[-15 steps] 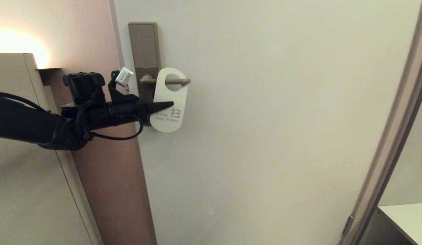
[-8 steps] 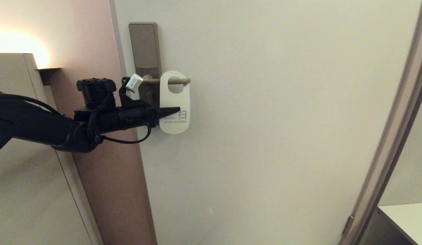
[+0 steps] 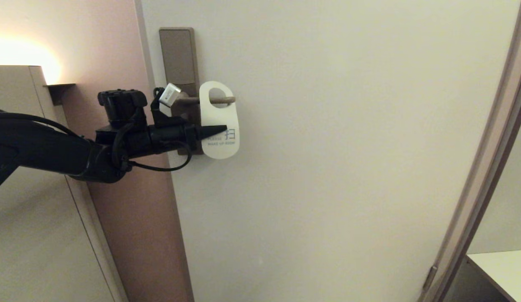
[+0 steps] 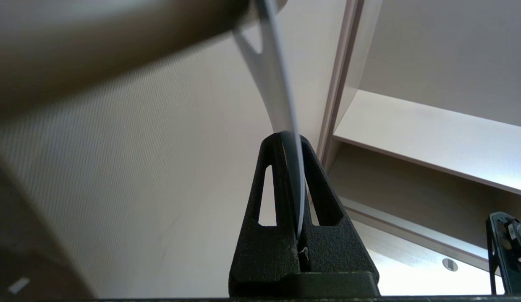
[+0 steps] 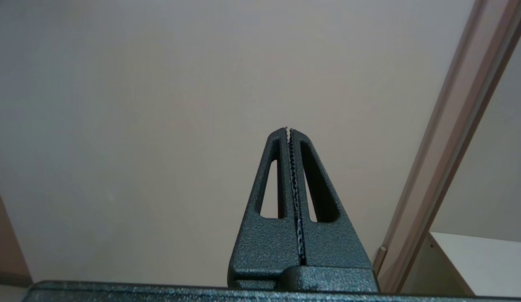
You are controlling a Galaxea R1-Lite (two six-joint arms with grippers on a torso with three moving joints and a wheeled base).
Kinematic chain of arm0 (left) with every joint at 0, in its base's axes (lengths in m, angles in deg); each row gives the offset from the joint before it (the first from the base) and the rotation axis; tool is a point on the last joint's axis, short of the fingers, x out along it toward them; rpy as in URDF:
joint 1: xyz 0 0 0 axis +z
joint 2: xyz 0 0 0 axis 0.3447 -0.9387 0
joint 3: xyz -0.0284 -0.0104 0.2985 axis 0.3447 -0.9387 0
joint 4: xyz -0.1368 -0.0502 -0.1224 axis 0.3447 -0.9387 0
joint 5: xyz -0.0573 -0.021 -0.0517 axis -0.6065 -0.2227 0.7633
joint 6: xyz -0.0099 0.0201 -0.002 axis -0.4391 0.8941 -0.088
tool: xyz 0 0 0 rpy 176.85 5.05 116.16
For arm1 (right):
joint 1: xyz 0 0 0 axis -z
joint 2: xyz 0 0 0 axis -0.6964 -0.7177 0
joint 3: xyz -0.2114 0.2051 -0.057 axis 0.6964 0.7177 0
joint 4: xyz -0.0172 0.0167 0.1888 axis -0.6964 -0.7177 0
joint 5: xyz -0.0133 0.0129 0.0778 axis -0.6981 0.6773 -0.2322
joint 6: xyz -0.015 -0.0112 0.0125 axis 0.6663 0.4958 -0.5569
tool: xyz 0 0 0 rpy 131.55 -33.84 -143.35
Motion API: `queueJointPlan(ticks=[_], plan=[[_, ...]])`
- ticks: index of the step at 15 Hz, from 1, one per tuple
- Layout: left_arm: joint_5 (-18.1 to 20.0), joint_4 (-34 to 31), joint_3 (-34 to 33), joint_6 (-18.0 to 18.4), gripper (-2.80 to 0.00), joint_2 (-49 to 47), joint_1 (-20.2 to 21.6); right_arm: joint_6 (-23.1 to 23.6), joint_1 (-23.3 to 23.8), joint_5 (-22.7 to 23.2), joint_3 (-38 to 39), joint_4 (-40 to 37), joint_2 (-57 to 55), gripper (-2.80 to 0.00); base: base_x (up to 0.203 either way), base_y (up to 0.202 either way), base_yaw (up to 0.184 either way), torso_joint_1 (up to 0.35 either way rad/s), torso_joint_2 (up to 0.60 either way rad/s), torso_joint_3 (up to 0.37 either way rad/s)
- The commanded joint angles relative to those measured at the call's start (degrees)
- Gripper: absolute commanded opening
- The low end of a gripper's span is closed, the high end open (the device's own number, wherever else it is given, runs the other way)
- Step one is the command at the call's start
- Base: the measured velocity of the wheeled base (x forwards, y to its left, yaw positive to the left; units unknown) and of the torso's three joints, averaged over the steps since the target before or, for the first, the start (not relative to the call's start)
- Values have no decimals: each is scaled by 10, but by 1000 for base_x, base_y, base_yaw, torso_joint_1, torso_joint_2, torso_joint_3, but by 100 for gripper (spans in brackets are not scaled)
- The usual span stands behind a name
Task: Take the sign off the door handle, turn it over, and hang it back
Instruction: Take down the sign, then hand it to the other hand
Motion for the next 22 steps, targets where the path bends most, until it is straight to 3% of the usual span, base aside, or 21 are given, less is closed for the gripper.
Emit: queueJointPlan(ticks=[1, 11, 20, 22], plan=[[2, 3, 5, -1, -280, -1, -9, 0, 0, 1, 0, 0, 0, -280, 0, 0, 0, 0, 0, 0], [-16, 3, -7, 1, -280, 7, -34, 0, 0, 0, 0, 0, -1, -280, 0, 0, 0, 0, 0, 0], [-18, 3, -128, 1, -280, 131, -38, 0, 0, 1, 0, 0, 0, -280, 0, 0, 0, 0, 0, 0], [-36, 2, -156, 0, -280, 170, -38, 0, 0, 1, 0, 0, 0, -280, 0, 0, 0, 0, 0, 0]])
